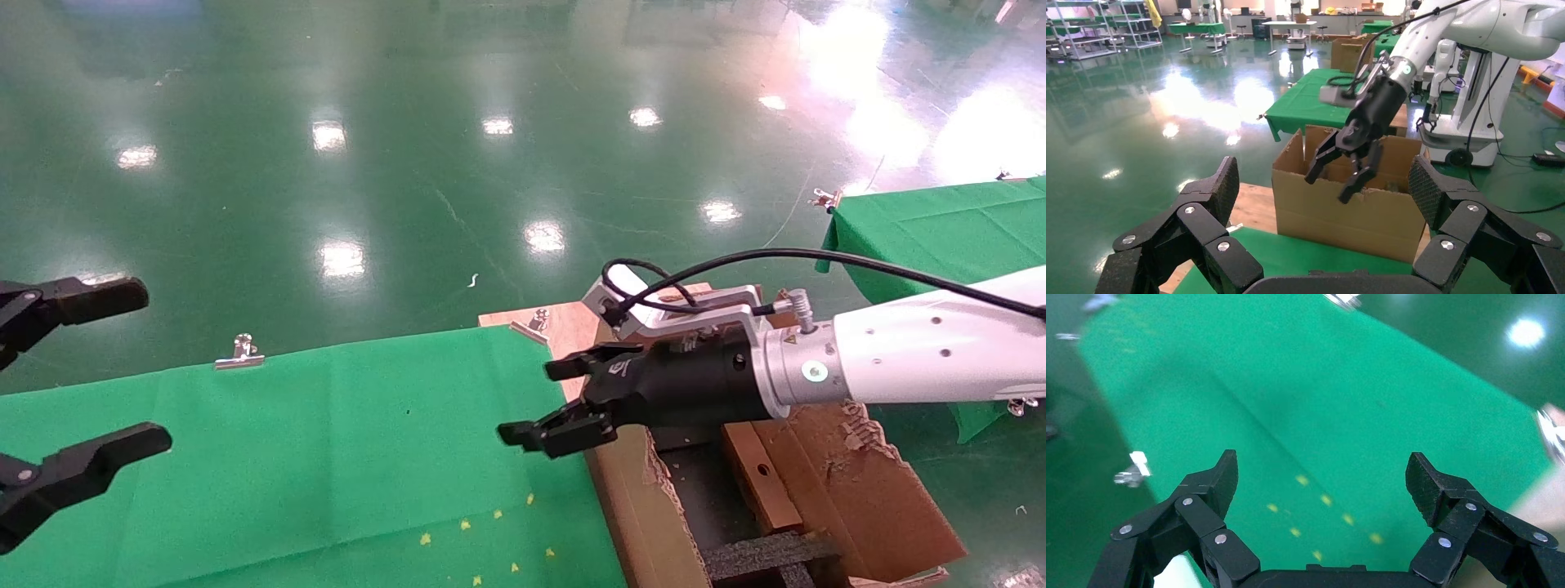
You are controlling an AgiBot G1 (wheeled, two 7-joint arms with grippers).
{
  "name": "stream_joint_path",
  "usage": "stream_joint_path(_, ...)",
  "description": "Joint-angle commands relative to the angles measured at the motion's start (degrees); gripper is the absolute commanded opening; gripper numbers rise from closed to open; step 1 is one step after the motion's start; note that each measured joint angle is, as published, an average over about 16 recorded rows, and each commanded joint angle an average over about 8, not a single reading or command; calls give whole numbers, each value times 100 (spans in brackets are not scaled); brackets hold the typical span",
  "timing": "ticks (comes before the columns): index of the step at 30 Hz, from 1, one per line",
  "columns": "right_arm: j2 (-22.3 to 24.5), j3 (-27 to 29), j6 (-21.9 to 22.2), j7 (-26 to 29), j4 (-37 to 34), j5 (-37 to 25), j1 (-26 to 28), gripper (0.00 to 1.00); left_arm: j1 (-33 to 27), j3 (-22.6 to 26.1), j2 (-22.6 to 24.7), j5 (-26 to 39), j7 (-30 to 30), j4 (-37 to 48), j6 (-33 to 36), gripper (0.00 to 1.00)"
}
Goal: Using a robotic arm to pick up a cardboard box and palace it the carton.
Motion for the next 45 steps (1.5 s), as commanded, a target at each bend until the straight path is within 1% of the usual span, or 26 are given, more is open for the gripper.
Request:
stream_joint_path(1,-10,228,-164,-371,-13,293,-123,100,0,0,0,0,0,0,0,100)
stream_joint_path(16,-82,1930,-1386,-3141,-108,2479,-1041,100,0,0,0,0,0,0,0,100)
stream_joint_path(20,-97,2295,-1645,-3722,-126,2953,-1236,100,0,0,0,0,0,1,-1,100)
stream_joint_path(22,-102,2435,-1742,-3910,-133,3139,-1311,100,1,0,0,0,0,1,-1,100)
stream_joint_path(26,-109,2576,-1843,-4071,-141,3336,-1389,100,2,0,0,0,0,2,-2,100)
stream_joint_path(45,-104,2397,-1719,-3863,-139,3086,-1296,100,2,0,0,0,0,1,-2,100)
